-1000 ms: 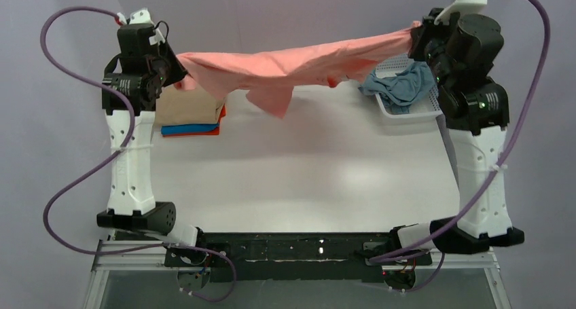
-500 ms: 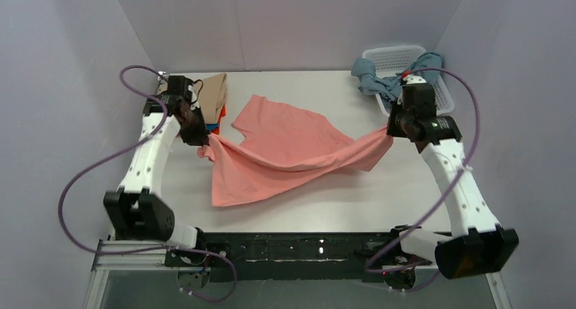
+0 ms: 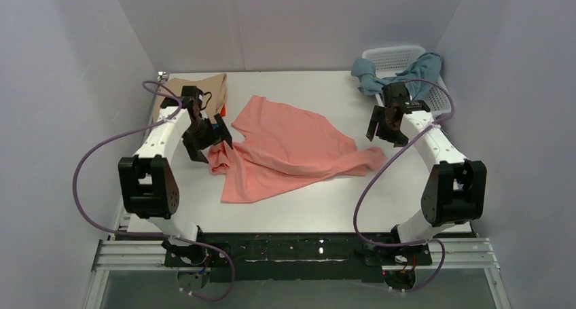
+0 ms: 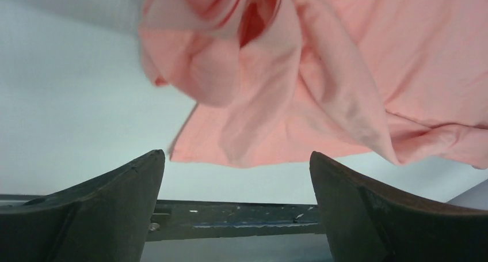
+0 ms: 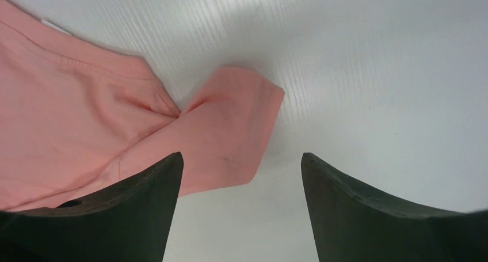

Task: Fold and stack the t-shirts
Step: Flatten out the tshirt

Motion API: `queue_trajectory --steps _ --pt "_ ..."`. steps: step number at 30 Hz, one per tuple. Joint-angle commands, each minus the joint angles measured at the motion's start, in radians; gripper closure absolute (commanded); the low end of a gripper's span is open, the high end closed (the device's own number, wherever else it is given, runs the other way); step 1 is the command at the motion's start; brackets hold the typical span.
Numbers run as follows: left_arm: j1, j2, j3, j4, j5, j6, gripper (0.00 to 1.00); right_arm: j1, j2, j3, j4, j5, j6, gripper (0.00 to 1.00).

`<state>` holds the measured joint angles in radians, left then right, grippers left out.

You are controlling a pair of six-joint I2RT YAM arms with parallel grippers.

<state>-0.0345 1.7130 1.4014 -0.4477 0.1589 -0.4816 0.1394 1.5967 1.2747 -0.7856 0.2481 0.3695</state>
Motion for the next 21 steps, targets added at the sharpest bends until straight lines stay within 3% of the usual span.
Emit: queue_trajectory --steps 1,6,10,14,21 --pt "-0.048 -0.246 -0.211 -0.142 0.016 -0.182 0.02 -0.003 -0.159 -0.094 0.033 0.072 0.111 0.17" --pt "-0.122 -0.463 -0.504 -0.122 -0.138 -0.285 0.02 -0.014 -0.268 -0.291 0.182 -0.03 0.144 0.16" --pt "-0.122 -0.55 -0.666 0.007 -0.096 -0.327 0.02 -0.027 -0.296 -0.377 0.285 -0.126 0.17 0.18" --pt "-0.122 -0.541 -0.747 0.132 -0.078 -0.366 0.02 -0.031 -0.319 -0.416 0.33 -0.154 0.181 0.19" --pt "-0.128 -0.422 -0.742 0.251 -0.119 -0.362 0.26 -0.034 -0.388 -0.463 0.341 -0.129 0.186 0.19"
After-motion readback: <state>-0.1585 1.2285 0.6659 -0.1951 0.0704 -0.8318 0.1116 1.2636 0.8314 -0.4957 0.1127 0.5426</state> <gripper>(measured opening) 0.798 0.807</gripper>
